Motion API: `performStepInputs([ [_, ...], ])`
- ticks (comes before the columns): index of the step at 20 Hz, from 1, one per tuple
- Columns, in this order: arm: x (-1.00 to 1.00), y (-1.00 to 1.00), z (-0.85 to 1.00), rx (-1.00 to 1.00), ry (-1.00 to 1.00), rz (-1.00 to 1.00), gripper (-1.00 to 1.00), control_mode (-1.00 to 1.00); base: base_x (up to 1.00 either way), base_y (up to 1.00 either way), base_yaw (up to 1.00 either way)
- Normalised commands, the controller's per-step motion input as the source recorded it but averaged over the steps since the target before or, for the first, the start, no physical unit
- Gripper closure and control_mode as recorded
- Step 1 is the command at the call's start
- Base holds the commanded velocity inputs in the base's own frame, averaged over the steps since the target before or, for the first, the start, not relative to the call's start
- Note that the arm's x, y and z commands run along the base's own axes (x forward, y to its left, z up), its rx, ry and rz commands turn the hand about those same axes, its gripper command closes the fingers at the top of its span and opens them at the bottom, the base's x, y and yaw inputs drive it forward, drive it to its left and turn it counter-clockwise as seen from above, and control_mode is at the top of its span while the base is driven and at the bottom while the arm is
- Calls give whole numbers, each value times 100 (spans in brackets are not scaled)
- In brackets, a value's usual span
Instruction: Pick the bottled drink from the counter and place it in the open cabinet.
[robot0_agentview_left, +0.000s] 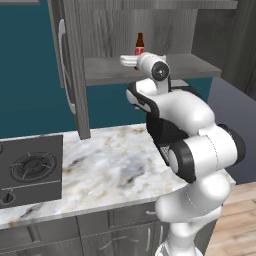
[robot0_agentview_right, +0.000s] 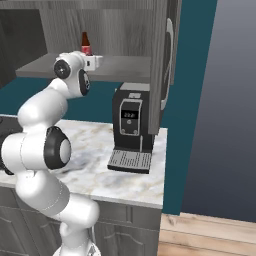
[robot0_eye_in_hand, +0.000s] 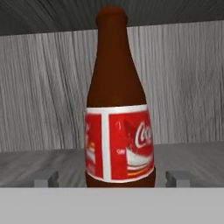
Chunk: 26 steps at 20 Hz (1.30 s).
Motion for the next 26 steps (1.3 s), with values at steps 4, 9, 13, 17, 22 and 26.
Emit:
performStepInputs([
  [4,-34,0,15,2,2,4,-100,-100,0,0,0],
  [9,-21,-3,27,2,10,1,-100,-100,0,0,0],
  [13,-21,-20,27,1,11,0,-100,-100,0,0,0],
  [17,-33,-13,26,0,18,0,-100,-100,0,0,0],
  [22,-54,-5,9,2,24,0,-100,-100,0,0,0],
  [26,-74,-7,0,1,19,0,-100,-100,0,0,0],
])
